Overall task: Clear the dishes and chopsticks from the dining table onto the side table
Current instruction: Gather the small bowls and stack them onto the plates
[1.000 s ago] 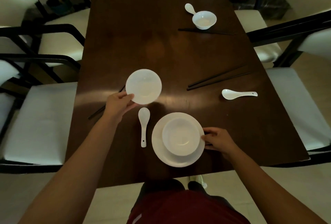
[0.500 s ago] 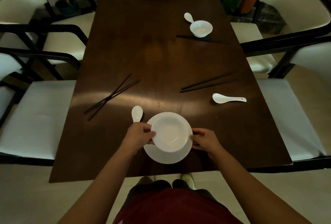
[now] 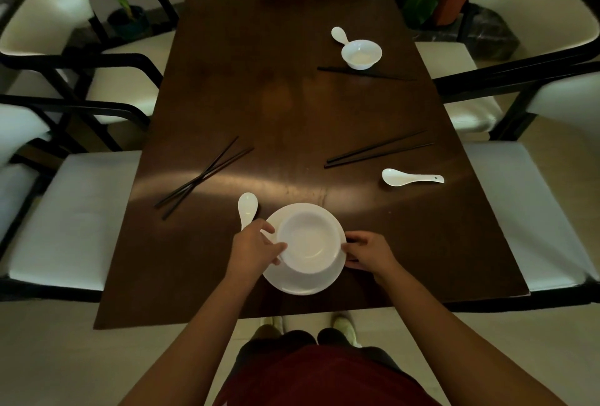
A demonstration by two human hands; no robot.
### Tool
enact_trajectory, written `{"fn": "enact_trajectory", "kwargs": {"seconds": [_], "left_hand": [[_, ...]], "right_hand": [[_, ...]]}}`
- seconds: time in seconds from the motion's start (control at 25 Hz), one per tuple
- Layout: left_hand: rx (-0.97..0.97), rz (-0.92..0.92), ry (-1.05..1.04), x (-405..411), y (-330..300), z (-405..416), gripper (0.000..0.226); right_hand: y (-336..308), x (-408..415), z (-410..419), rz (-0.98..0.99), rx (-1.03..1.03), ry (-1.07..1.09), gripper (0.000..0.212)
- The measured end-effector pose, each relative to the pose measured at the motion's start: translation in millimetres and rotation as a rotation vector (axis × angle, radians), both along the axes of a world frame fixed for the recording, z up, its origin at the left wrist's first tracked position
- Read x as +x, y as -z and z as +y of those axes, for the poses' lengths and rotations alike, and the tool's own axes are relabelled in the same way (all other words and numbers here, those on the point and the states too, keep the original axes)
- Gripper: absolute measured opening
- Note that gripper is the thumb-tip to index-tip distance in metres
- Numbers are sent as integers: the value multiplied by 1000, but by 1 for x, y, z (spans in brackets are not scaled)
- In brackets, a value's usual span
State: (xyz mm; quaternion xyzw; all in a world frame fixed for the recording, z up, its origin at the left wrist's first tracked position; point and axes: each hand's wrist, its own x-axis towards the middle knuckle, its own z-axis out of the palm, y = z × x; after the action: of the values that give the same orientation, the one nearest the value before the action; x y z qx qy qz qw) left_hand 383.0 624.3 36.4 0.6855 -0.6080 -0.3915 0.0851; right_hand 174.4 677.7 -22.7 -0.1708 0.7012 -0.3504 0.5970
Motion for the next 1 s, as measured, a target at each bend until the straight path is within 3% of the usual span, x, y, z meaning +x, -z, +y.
{"fn": "enact_trajectory", "kwargs": {"seconds": [0.4,0.68,0.76,1.0], "left_hand": [[84,161,-245,0,14,5,13],[87,187,-276,3,16,7,19],[11,103,-176,6,12,0,21],[-312,23,348,-15,-30,-60,36]], "right_hand": [[-3,-2,0,-17,4,-15,36],[-8,-6,0,-2,23,-56,37],[-13,-10,-2,114,20,-99,34],[-71,-26,-38,811,-216,-423,28]]}}
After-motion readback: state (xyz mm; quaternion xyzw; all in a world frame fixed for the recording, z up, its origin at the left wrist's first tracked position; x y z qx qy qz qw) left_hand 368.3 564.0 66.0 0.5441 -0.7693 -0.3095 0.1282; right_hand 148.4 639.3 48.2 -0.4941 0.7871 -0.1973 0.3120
